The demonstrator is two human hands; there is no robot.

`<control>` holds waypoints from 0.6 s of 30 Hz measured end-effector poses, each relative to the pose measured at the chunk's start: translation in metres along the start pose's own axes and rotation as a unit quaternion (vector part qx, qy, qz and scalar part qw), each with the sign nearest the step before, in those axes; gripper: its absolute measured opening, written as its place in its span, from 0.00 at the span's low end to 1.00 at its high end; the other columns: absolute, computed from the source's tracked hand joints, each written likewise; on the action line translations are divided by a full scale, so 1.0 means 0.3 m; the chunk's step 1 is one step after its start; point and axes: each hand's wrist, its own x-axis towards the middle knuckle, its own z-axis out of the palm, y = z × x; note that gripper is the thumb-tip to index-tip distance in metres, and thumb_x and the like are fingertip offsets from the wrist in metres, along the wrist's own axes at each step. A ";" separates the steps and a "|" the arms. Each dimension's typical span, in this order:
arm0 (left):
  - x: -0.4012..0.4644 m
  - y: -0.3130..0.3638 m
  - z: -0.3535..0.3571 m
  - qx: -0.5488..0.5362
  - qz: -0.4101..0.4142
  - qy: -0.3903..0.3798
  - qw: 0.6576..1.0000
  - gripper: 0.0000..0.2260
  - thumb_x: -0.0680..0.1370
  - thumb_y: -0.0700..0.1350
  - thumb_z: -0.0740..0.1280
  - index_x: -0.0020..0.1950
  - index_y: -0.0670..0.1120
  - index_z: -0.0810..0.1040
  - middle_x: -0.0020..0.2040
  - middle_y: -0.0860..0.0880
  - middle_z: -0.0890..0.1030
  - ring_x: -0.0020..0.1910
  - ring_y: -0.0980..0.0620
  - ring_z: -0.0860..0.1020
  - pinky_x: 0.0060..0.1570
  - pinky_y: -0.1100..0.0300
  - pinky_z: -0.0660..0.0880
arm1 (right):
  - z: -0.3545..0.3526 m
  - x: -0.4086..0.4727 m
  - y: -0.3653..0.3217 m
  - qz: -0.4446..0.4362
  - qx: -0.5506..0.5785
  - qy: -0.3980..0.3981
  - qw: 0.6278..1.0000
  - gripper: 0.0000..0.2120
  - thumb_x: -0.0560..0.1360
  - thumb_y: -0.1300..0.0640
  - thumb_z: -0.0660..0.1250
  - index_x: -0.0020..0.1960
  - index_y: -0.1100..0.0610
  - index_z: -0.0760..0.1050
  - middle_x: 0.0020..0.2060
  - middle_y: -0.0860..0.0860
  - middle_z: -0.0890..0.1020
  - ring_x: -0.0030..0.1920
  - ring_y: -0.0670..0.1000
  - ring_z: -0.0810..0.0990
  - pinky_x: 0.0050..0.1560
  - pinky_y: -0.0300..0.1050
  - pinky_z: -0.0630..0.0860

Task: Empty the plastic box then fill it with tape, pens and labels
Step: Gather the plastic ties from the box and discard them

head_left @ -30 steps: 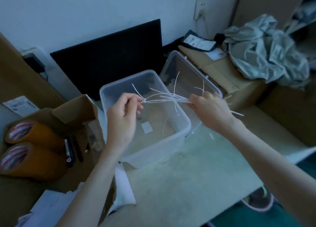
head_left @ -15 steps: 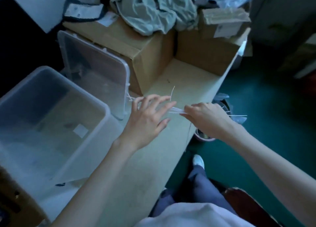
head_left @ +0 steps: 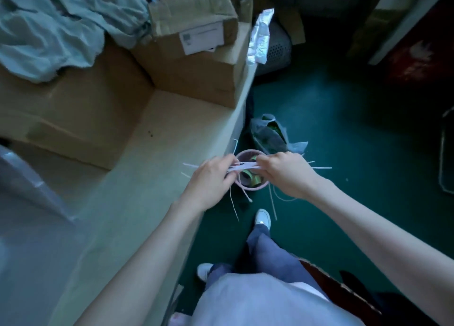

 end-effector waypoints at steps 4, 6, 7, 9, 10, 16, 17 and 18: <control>0.158 0.037 0.102 -0.116 -0.027 -0.053 0.991 0.09 0.78 0.44 0.61 0.57 0.50 0.75 0.53 0.52 0.79 0.52 0.49 0.76 0.53 0.53 0.72 | 0.044 0.020 0.162 0.036 0.000 -0.023 0.999 0.13 0.82 0.49 0.54 0.51 0.57 0.69 0.46 0.54 0.81 0.46 0.61 0.80 0.36 0.49 0.68; 0.226 0.056 0.145 -0.146 -0.033 -0.082 0.985 0.11 0.79 0.41 0.61 0.59 0.49 0.76 0.54 0.51 0.77 0.54 0.51 0.75 0.54 0.59 0.69 | 0.066 0.033 0.228 0.049 0.007 -0.027 0.998 0.14 0.82 0.47 0.53 0.51 0.57 0.68 0.45 0.55 0.81 0.45 0.61 0.80 0.36 0.48 0.68; 0.256 0.064 0.164 -0.152 -0.039 -0.092 0.983 0.11 0.79 0.41 0.61 0.59 0.48 0.76 0.53 0.50 0.76 0.53 0.51 0.75 0.52 0.62 0.67 | 0.076 0.042 0.257 0.054 0.009 -0.030 0.998 0.15 0.82 0.46 0.53 0.51 0.57 0.68 0.45 0.55 0.81 0.45 0.61 0.80 0.35 0.48 0.67; 0.317 0.075 0.197 -0.157 -0.062 -0.098 0.981 0.09 0.79 0.41 0.60 0.58 0.47 0.75 0.53 0.50 0.76 0.53 0.50 0.74 0.48 0.63 0.65 | 0.099 0.061 0.312 0.066 0.004 -0.036 0.997 0.16 0.82 0.45 0.52 0.51 0.57 0.68 0.45 0.56 0.81 0.45 0.61 0.80 0.35 0.47 0.66; 0.344 0.077 0.212 -0.165 -0.075 -0.101 0.978 0.08 0.79 0.41 0.60 0.58 0.47 0.73 0.53 0.51 0.76 0.53 0.51 0.74 0.47 0.64 0.65 | 0.111 0.071 0.337 0.073 0.000 -0.040 0.997 0.15 0.82 0.45 0.53 0.51 0.57 0.68 0.45 0.56 0.81 0.45 0.61 0.80 0.35 0.47 0.65; 0.495 0.012 0.356 -0.204 -0.065 -0.130 0.968 0.21 0.75 0.49 0.66 0.66 0.61 0.68 0.56 0.51 0.74 0.52 0.54 0.76 0.56 0.57 0.72 | 0.253 0.153 0.478 0.095 0.000 -0.060 0.994 0.07 0.82 0.52 0.55 0.48 0.55 0.65 0.43 0.55 0.81 0.42 0.61 0.80 0.35 0.47 0.66; 0.520 -0.012 0.397 -0.183 -0.069 -0.137 0.971 0.22 0.74 0.50 0.67 0.67 0.62 0.68 0.55 0.50 0.73 0.51 0.52 0.76 0.55 0.55 0.72 | 0.288 0.168 0.497 0.099 0.004 -0.064 0.993 0.07 0.81 0.52 0.56 0.48 0.55 0.65 0.43 0.55 0.81 0.42 0.61 0.80 0.35 0.47 0.66; 0.543 -0.039 0.447 -0.161 -0.079 -0.138 0.974 0.22 0.73 0.50 0.67 0.66 0.61 0.69 0.54 0.50 0.73 0.51 0.50 0.75 0.55 0.53 0.73 | 0.327 0.182 0.515 0.102 0.009 -0.067 0.992 0.07 0.81 0.52 0.56 0.48 0.55 0.65 0.44 0.55 0.81 0.43 0.61 0.80 0.35 0.47 0.66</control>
